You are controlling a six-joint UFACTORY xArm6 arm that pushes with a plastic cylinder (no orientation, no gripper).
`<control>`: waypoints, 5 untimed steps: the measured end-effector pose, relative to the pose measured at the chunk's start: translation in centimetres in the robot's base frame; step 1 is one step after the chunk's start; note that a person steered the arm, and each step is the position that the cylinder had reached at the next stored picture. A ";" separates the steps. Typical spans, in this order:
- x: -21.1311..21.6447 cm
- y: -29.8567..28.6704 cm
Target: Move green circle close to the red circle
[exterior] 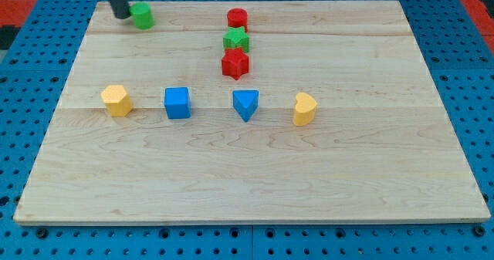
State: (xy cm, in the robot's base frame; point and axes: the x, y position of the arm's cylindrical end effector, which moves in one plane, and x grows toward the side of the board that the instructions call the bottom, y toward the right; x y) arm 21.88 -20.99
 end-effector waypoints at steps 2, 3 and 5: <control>0.0 6.5; 3.5 3.3; 0.2 10.4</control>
State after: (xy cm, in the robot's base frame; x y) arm 22.13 -10.59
